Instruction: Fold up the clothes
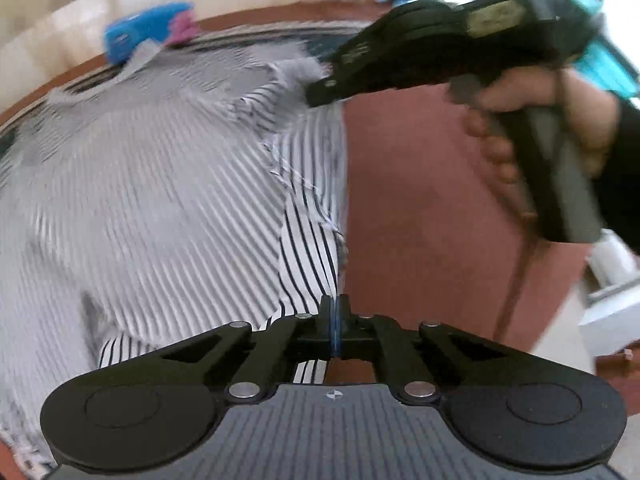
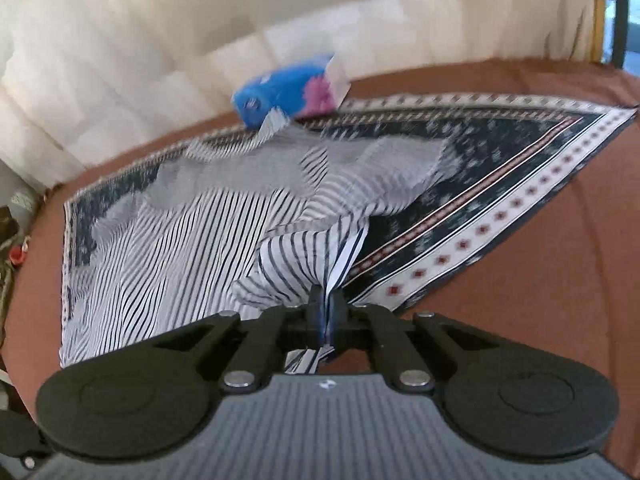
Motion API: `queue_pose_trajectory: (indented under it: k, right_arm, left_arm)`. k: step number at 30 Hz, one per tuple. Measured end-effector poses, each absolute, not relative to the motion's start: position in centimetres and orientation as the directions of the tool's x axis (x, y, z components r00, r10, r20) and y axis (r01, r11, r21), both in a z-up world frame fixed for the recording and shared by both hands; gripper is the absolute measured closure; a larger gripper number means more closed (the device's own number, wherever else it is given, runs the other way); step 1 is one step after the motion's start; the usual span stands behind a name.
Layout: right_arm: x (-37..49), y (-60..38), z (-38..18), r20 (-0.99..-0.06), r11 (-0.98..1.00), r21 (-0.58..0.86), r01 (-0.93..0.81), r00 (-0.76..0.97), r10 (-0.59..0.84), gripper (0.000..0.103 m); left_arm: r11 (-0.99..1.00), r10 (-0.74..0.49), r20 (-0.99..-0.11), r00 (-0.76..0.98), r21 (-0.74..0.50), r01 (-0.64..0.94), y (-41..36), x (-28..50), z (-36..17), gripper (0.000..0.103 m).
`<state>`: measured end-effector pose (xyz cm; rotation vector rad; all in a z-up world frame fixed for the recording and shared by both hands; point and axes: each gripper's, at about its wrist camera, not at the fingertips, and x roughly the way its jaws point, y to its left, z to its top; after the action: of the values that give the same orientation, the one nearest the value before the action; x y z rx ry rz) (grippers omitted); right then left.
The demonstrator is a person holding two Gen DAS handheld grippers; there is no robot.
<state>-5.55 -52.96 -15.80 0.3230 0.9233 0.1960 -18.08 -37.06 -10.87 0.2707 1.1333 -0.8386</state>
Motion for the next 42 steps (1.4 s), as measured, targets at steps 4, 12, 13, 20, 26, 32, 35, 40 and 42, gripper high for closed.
queue_pose_trajectory:
  k: [4, 12, 13, 20, 26, 32, 35, 40, 42]
  right_arm:
    - [-6.1, -55.9, -16.3, -0.768, 0.953, 0.304, 0.018, 0.596, 0.233, 0.099]
    - [-11.8, -59.0, -17.6, -0.807, 0.938, 0.316, 0.145, 0.56, 0.185, 0.088]
    - [-13.1, -58.3, -17.3, -0.799, 0.931, 0.348, 0.109, 0.554, 0.233, 0.085]
    - [-18.7, -52.6, -17.7, -0.779, 0.884, 0.467, 0.029, 0.486, 0.396, 0.056]
    - [-20.4, -49.1, -19.3, -0.792, 0.876, 0.482, 0.026, 0.442, 0.422, 0.051]
    - [-20.5, -47.2, -18.9, -0.807, 0.883, 0.469, 0.007, 0.41, 0.425, 0.061]
    - [-20.9, -46.2, -19.3, -0.816, 0.879, 0.476, 0.013, 0.379, 0.437, 0.084]
    - [-22.6, -46.5, -18.0, -0.83, 0.879, 0.473, 0.056, 0.363, 0.424, 0.103]
    - [-23.5, -47.9, -16.3, -0.839, 0.89, 0.445, 0.097, 0.394, 0.376, 0.103]
  left_arm:
    - [0.589, -0.532, -0.846, 0.045, -0.332, 0.737, -40.6, -19.3, -11.9, 0.103]
    - [0.648, -0.507, -0.845, 0.17, -0.243, 0.722, -36.1, -21.2, -10.0, 0.076]
    - [0.691, -0.482, -0.848, 0.222, -0.212, 0.691, -34.2, -20.9, -9.5, 0.076]
    - [0.958, -0.152, -0.856, 0.493, -0.004, 0.287, -20.5, -16.4, -7.9, 0.055]
    - [0.999, -0.017, -0.896, 0.444, 0.008, 0.054, -12.1, -13.4, -11.5, 0.052]
    - [0.991, -0.107, -0.923, 0.369, -0.067, 0.12, -12.2, -12.1, -14.1, 0.052]
    - [0.982, -0.142, -0.929, 0.343, -0.088, 0.168, -12.8, -12.7, -14.9, 0.101]
    - [0.984, -0.127, -0.91, 0.394, -0.065, 0.167, -11.4, -12.9, -13.2, 0.103]
    - [0.985, -0.128, -0.906, 0.403, -0.068, 0.159, -10.5, -12.8, -12.3, 0.103]
